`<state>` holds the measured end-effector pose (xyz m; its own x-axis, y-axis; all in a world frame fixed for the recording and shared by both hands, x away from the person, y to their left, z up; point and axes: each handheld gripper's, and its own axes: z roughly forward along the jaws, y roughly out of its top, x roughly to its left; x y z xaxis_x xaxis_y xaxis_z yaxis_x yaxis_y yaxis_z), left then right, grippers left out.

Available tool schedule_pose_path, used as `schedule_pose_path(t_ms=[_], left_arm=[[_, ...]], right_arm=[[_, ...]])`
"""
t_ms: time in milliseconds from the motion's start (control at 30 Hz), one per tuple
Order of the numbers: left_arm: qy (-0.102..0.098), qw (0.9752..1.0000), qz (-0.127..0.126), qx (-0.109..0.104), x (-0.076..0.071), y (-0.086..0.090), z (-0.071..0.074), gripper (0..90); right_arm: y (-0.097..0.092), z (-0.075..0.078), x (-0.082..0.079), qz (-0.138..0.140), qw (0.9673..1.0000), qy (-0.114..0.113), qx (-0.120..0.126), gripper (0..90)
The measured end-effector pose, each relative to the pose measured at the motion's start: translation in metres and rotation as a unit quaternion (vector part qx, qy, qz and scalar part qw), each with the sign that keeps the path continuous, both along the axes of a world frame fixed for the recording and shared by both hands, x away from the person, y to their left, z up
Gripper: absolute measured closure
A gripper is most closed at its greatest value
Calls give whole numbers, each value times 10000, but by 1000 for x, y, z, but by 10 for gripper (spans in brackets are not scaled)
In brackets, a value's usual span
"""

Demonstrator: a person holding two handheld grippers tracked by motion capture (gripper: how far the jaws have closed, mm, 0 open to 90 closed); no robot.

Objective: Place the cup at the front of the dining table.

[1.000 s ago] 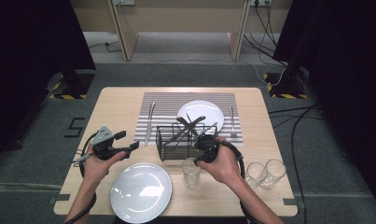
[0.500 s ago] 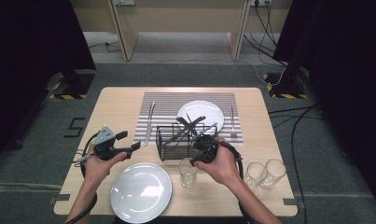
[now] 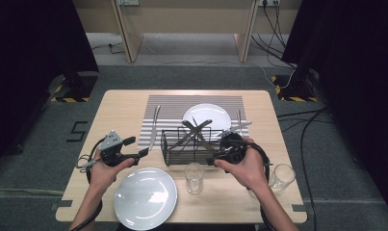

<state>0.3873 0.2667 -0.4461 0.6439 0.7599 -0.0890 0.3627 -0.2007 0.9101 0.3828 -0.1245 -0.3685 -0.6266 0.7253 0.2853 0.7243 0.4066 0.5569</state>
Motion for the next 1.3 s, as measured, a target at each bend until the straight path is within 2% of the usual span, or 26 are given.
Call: schedule_pose_path(t_ms=[167,233,300,367,467,500,567,633,833,1033,1300], left_arm=[[6,10000,-32,9,-1,-3,0,235],[1,10000,-46,12,-1,-4,1,235],[5,10000,-55,15,-2,-5,2,235],[16,10000,-74,-1,-3,-7,3,234],[-19,9999,-118,11,-5,-9,8,235],[-38,9999,-131,11,-6,-9,9,235],[-57,9999,-148,15,-7,-10,11,235],[-68,9999,-154,12,-7,-11,12,235],[-84,9998,-169,18,-9,-11,14,235],[-98,9996,-278,-27,-14,-17,20,235],[-55,9986,-521,-71,-22,-31,24,235]], right_arm=[[-27,2,9,-486,9986,-163,141,571],[-36,-1,13,-673,9974,-204,142,564],[-43,-6,16,-829,9959,-266,245,559],[-49,-11,19,-1028,9939,-348,220,542],[-55,-17,22,-1053,9924,-256,587,538],[-56,-17,22,-1026,9923,-326,616,547],[-55,-16,20,-1075,9916,-444,570,555],[-56,-14,20,-1050,9917,-459,580,557],[-59,-10,18,-1035,9919,-366,644,564],[-72,-8,18,-1247,9885,-461,715,571],[-85,-10,20,-1575,9839,-618,580,579]])
